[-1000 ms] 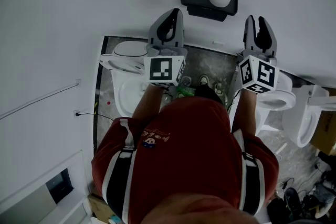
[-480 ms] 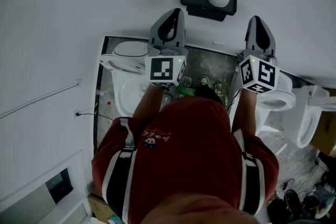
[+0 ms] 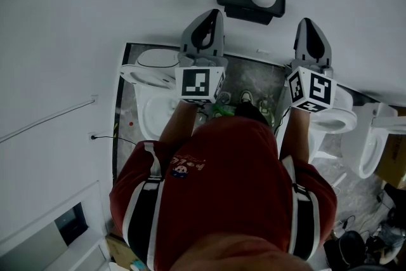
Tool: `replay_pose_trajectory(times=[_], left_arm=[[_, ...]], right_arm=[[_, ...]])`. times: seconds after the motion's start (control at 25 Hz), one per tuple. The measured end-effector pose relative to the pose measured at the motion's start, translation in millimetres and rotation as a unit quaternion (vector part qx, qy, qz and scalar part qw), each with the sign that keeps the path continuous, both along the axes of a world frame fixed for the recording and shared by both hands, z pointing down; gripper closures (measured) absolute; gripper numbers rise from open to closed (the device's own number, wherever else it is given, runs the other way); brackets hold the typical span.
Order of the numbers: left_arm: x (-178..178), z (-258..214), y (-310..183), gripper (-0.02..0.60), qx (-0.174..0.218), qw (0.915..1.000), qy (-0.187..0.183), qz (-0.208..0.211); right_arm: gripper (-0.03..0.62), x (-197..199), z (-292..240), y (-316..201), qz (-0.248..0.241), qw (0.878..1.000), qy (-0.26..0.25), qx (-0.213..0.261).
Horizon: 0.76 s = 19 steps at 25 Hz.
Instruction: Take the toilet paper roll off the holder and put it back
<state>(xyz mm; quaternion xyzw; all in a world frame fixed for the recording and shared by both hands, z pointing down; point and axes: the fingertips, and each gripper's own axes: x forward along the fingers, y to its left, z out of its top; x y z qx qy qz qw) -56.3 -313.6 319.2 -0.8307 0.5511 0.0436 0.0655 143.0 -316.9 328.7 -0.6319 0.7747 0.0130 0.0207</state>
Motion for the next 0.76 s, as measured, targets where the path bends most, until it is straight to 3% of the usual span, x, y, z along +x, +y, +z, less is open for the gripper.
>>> replay_pose_trajectory(times=[0.76], left_arm=[[-3.8,-0.9,-6.5,0.563,-0.005,0.9999,-0.008,-0.004]], right_arm=[[0.585,-6.3,-4.0,-10.8,-0.009,1.000,0.001,0.002]])
